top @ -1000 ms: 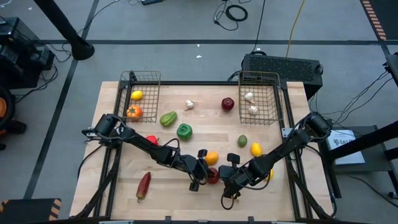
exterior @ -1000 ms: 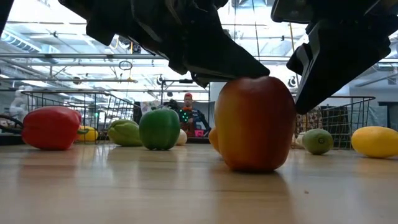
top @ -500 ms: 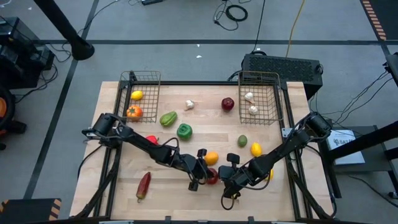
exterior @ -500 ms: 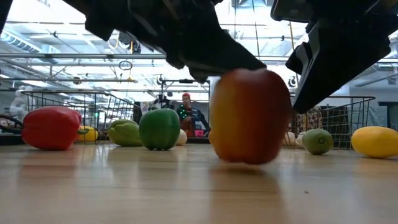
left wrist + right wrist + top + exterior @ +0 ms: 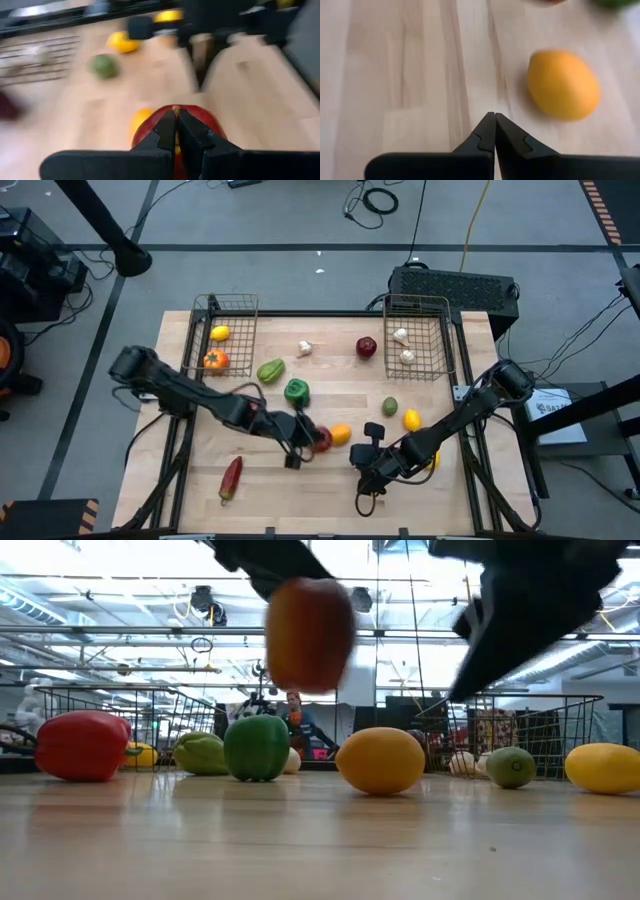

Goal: Sort produce into baskets
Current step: Put the bottom red apple into the left basket

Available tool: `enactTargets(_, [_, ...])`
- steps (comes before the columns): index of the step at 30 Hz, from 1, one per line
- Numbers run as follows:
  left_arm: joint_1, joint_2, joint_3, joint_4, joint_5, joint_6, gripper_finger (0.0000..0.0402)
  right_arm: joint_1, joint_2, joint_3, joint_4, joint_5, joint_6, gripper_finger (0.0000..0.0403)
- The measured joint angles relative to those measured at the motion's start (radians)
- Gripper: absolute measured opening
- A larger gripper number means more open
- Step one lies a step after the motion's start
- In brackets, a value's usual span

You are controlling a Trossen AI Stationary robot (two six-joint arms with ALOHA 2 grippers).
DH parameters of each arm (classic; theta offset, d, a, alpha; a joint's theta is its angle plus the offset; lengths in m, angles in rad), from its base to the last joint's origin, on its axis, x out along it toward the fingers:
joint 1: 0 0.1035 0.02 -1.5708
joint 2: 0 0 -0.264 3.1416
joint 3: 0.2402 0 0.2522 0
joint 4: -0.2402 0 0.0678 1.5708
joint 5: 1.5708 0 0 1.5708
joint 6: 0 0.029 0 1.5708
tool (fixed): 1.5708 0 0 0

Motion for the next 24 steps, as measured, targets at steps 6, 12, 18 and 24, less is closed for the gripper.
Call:
enactTargets(6, [0.033,-0.22,0.0,-0.17,-0.104,0.006,0.0016,0.0,-0.059,0.065,0.0,0.158,-0.138,0.0])
enactTargets(12, [0.084,-0.425,0.0,-0.301,-0.237,0.033,0.0016,0.0,-0.12,0.157,0.006,0.348,-0.317,0.0])
enactTargets(18, [0.142,-0.581,0.0,-0.436,-0.324,0.034,0.0016,-0.001,-0.154,0.235,0.017,0.371,-0.495,0.0])
enactTargets(24, [0.22,-0.695,0.0,-0.541,-0.476,0.03,0.0016,-0.001,-0.186,0.273,0.018,0.372,-0.648,0.0])
